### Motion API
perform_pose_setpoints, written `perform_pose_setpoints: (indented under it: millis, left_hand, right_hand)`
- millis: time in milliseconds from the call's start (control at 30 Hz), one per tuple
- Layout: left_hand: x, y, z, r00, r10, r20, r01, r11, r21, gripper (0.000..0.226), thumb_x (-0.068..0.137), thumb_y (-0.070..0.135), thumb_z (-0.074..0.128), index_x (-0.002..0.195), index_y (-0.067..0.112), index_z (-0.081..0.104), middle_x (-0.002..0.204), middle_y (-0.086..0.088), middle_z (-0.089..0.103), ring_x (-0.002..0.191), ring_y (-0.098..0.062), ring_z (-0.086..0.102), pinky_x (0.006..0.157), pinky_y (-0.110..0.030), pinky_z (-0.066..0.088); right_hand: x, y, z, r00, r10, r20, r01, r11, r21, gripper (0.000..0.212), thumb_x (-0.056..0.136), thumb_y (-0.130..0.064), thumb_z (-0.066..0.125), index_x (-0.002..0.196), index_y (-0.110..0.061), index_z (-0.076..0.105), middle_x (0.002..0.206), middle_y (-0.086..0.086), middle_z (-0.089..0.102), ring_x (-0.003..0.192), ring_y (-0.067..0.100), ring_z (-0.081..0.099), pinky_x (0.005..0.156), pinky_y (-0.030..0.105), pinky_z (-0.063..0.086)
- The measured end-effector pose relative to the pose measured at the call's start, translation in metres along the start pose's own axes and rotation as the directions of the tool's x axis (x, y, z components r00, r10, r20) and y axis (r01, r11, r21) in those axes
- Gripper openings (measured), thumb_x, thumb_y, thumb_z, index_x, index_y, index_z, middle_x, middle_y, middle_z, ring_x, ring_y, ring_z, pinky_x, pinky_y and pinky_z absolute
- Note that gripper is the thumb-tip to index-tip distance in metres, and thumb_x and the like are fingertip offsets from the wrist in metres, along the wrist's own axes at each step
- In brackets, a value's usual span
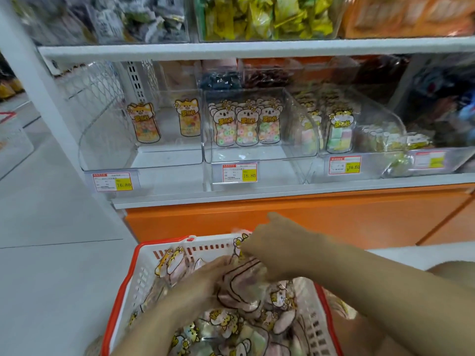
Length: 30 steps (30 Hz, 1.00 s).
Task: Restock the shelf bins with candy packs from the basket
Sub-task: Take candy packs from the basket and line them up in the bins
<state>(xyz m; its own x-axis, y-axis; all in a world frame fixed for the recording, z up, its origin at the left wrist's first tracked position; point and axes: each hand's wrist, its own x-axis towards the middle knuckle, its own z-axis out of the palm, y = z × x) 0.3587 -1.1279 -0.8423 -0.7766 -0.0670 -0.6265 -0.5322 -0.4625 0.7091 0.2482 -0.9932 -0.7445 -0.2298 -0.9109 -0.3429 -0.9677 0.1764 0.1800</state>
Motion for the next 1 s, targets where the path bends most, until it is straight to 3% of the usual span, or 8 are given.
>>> perform_pose_setpoints:
  millis: [133, 300, 400, 500, 633, 733, 867, 1000]
  left_hand:
    - [-0.015, 0.005, 0.016, 0.998, 0.061, -0.008, -0.061, 0.998, -0.005, 0.044, 0.089, 0.045, 0.070, 0.111, 0.007, 0.064, 0.091, -0.006, 0.078, 0.114, -0.021, 0.060, 0.082, -0.030, 0.057]
    - [-0.030, 0.004, 0.000, 0.982, 0.136, 0.133, -0.166, 0.954, 0.251, 0.121, 0.045, 0.071, 0.090, 0.147, 0.037, 0.035, 0.148, 0.014, 0.046, 0.132, -0.014, 0.051, 0.113, -0.048, 0.041]
    - [-0.035, 0.005, 0.006, 0.961, 0.208, 0.181, -0.261, 0.901, 0.346, 0.124, 0.052, 0.067, 0.085, 0.155, 0.030, 0.026, 0.145, 0.022, 0.035, 0.134, -0.010, 0.045, 0.113, -0.041, 0.041]
    - [-0.035, 0.007, 0.014, 0.929, 0.332, 0.163, -0.366, 0.756, 0.543, 0.066, 0.077, 0.049, 0.080, 0.132, 0.041, 0.044, 0.123, 0.024, 0.050, 0.105, 0.007, 0.059, 0.089, -0.018, 0.050]
    - [-0.032, 0.008, 0.019, 0.900, 0.428, 0.082, -0.406, 0.753, 0.518, 0.035, 0.083, 0.039, 0.077, 0.111, 0.032, 0.058, 0.116, 0.000, 0.068, 0.108, -0.019, 0.067, 0.095, -0.052, 0.054]
    - [-0.024, 0.001, 0.011, 0.907, 0.420, 0.023, -0.389, 0.818, 0.422, 0.071, 0.070, 0.064, 0.080, 0.130, 0.041, 0.051, 0.139, 0.007, 0.058, 0.127, -0.021, 0.057, 0.100, -0.066, 0.046]
    - [-0.018, 0.001, 0.011, 0.916, 0.396, -0.070, -0.388, 0.915, 0.108, 0.088, 0.056, 0.046, 0.090, 0.135, 0.039, 0.053, 0.121, -0.009, 0.071, 0.111, -0.037, 0.067, 0.096, -0.066, 0.049]
    - [-0.018, 0.004, 0.018, 0.929, 0.369, 0.009, -0.367, 0.926, -0.087, 0.092, 0.061, 0.023, 0.086, 0.142, 0.007, 0.046, 0.118, -0.027, 0.069, 0.107, -0.045, 0.068, 0.092, -0.060, 0.054]
  right_hand:
    - [-0.010, 0.003, -0.001, 1.000, 0.004, -0.025, -0.003, 0.999, 0.051, 0.035, 0.085, -0.031, 0.072, 0.115, -0.019, 0.059, 0.107, -0.001, 0.067, 0.105, 0.022, 0.060, 0.109, 0.053, 0.033]
    - [-0.022, 0.001, 0.002, 0.986, -0.021, -0.167, 0.023, 1.000, 0.012, 0.045, 0.083, -0.036, 0.074, 0.122, -0.026, 0.054, 0.114, -0.005, 0.066, 0.115, 0.020, 0.056, 0.121, 0.051, 0.011]
    - [-0.027, 0.003, 0.012, 0.956, -0.053, -0.288, 0.050, 0.999, -0.018, 0.048, 0.080, -0.046, 0.073, 0.122, -0.029, 0.055, 0.111, -0.008, 0.065, 0.112, 0.020, 0.055, 0.123, 0.049, 0.007]
    - [-0.028, 0.009, 0.026, 0.908, -0.056, -0.414, 0.052, 0.998, -0.021, 0.059, 0.074, -0.050, 0.075, 0.126, -0.031, 0.055, 0.108, -0.011, 0.066, 0.108, 0.018, 0.054, 0.123, 0.047, 0.008]
    - [-0.029, 0.019, 0.043, 0.822, 0.027, -0.569, 0.003, 0.999, 0.052, 0.066, 0.074, -0.062, 0.063, 0.131, -0.031, 0.054, 0.114, -0.014, 0.062, 0.116, 0.017, 0.050, 0.121, 0.047, 0.013]
    - [-0.028, 0.016, 0.058, 0.732, 0.205, -0.650, -0.040, 0.965, 0.259, 0.077, 0.076, -0.072, 0.059, 0.139, -0.028, 0.048, 0.142, -0.004, 0.048, 0.137, 0.021, 0.037, 0.119, 0.052, 0.025]
    - [-0.028, 0.004, 0.062, 0.630, 0.718, -0.297, -0.091, 0.447, 0.890, 0.125, 0.059, -0.070, 0.078, 0.156, -0.034, 0.008, 0.161, -0.014, 0.010, 0.148, 0.008, 0.011, 0.117, 0.029, 0.018]
    - [-0.018, -0.005, 0.066, 0.755, 0.650, 0.086, 0.143, -0.292, 0.946, 0.110, 0.065, -0.045, 0.090, 0.152, -0.032, 0.024, 0.135, 0.001, 0.061, 0.114, 0.024, 0.065, 0.093, 0.048, 0.055]
